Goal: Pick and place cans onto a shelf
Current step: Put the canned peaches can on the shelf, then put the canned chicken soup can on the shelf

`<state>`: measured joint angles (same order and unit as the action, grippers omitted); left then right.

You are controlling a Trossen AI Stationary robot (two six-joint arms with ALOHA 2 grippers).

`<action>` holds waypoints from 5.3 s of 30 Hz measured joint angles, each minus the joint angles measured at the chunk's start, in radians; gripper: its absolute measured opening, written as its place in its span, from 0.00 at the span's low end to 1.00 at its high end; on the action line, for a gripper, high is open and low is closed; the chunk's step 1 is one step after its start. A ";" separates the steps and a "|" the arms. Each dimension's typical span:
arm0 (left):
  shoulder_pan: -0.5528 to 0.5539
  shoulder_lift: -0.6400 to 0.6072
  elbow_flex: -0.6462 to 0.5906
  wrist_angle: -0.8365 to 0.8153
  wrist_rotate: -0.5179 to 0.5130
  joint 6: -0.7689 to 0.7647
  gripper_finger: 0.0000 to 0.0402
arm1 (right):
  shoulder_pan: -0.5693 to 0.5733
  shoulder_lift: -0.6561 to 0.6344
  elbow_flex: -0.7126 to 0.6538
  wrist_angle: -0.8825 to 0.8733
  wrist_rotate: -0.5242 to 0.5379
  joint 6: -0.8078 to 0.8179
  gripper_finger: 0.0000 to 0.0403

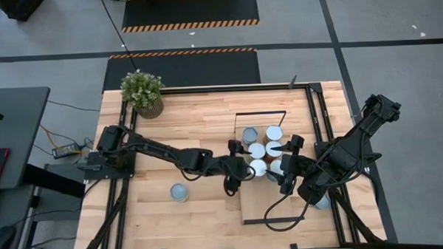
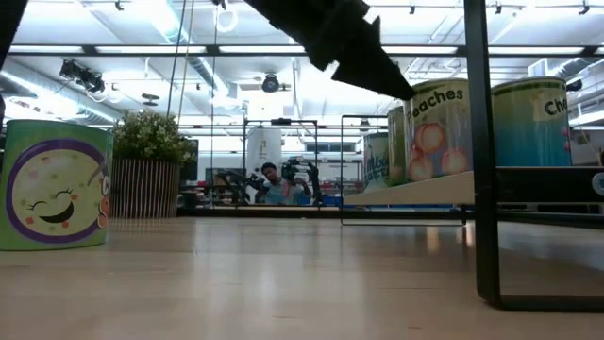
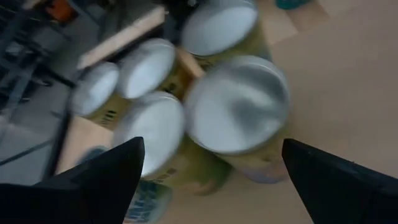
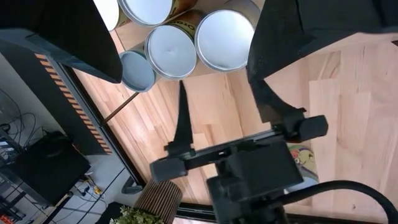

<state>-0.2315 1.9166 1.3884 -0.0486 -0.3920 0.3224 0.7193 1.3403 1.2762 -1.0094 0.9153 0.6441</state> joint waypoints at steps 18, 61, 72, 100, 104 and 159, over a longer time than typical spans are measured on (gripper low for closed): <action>-0.140 -0.285 -0.014 -0.793 0.421 -0.314 0.96 | -0.009 0.000 -0.084 0.167 -0.001 -0.051 0.87; -0.443 -0.564 -0.801 -0.224 -0.007 -1.093 0.96 | -0.024 0.030 -0.106 0.441 -0.073 -0.222 0.87; -0.376 -0.451 -0.799 -0.070 0.049 -1.042 0.75 | -0.024 0.030 -0.106 0.448 -0.073 -0.221 0.87; -0.097 -0.062 -0.139 -0.011 0.251 -0.441 0.72 | 0.006 0.014 -0.069 0.407 -0.019 -0.253 0.87; -0.058 0.017 -0.073 -0.016 0.325 -0.402 0.72 | 0.013 0.014 -0.069 0.407 -0.019 -0.249 0.87; -0.066 0.128 -0.029 0.132 0.397 -0.310 0.98 | 0.013 0.014 -0.070 0.410 -0.019 -0.254 0.87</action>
<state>-0.2974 2.0445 1.3598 0.0835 0.0051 0.0120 0.7322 1.3544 1.2064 -0.5995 0.8959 0.3905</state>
